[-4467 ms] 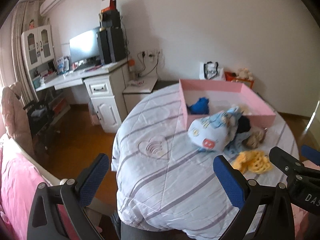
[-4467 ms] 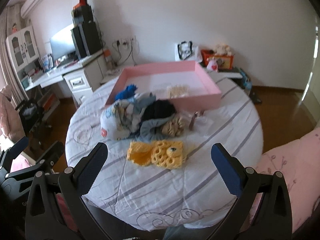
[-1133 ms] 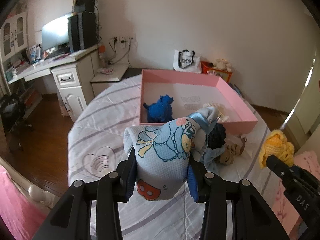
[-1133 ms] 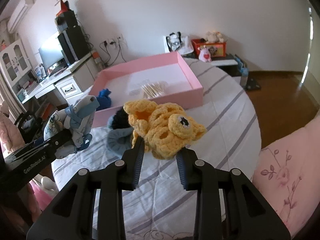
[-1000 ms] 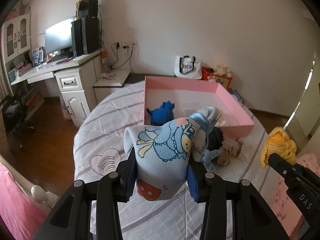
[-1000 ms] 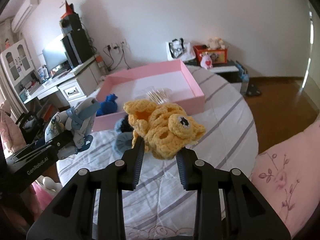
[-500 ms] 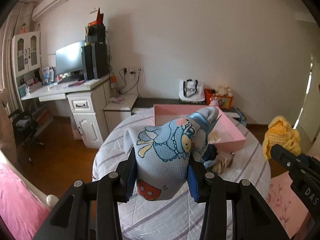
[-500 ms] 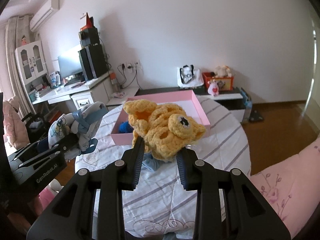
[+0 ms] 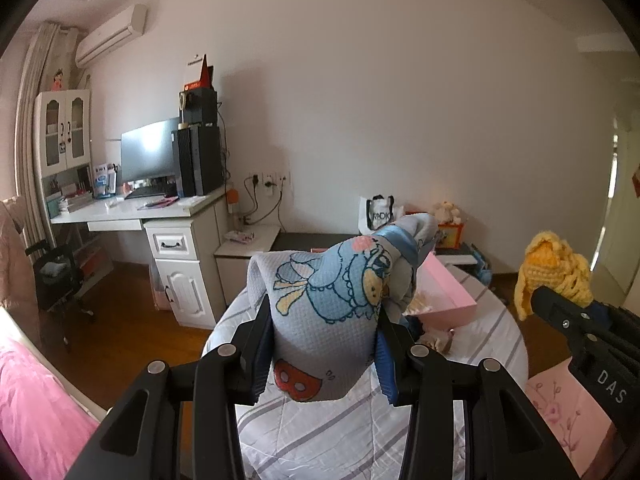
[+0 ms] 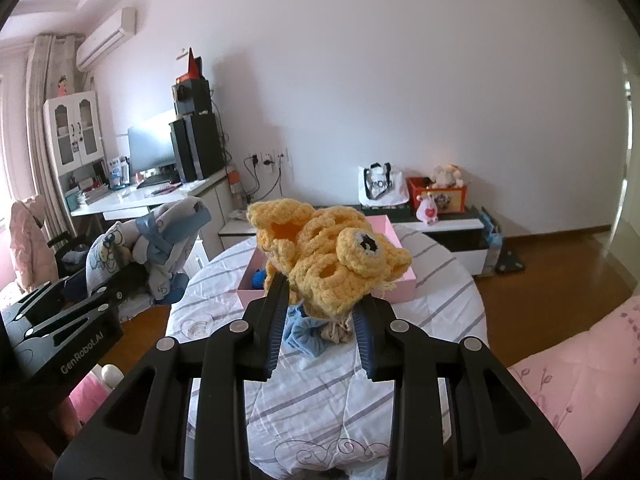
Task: Organize soft objects
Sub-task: 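Carry the yellow toy and printed cloth bundle over the pink tray with both grippers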
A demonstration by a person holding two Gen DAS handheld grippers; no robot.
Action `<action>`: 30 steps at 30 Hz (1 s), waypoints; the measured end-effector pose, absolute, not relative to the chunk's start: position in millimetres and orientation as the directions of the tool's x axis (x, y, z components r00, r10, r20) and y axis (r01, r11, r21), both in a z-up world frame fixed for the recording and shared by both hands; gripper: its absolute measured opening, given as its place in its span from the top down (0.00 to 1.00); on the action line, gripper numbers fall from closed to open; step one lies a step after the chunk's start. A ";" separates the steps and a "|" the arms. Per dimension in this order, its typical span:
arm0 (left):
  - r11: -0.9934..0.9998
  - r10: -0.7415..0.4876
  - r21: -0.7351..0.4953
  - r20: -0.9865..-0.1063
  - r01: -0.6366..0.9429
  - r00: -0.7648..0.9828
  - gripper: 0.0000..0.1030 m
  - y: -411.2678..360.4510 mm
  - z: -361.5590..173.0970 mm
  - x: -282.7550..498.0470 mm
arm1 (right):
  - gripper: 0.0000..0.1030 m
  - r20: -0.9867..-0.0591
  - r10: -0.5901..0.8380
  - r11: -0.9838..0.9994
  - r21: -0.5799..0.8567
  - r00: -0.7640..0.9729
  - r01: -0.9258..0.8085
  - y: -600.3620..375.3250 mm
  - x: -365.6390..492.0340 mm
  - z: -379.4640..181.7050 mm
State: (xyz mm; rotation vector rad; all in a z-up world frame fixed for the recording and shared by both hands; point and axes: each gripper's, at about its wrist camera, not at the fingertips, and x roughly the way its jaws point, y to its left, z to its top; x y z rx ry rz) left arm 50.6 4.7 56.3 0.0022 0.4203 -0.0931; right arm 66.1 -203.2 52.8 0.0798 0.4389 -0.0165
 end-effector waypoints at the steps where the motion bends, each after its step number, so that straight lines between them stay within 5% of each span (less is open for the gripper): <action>1: 0.996 -0.089 -0.017 -0.404 0.090 0.910 0.61 4.9 55.3 46.5 | 0.72 -0.422 0.002 0.997 0.072 0.906 0.032 -201.9 64.7 53.5; 30: 0.996 -0.090 -0.015 -0.386 0.091 0.918 0.61 3.7 54.9 15.0 | 0.72 -0.413 0.003 0.998 0.065 0.911 0.026 -203.6 48.9 56.7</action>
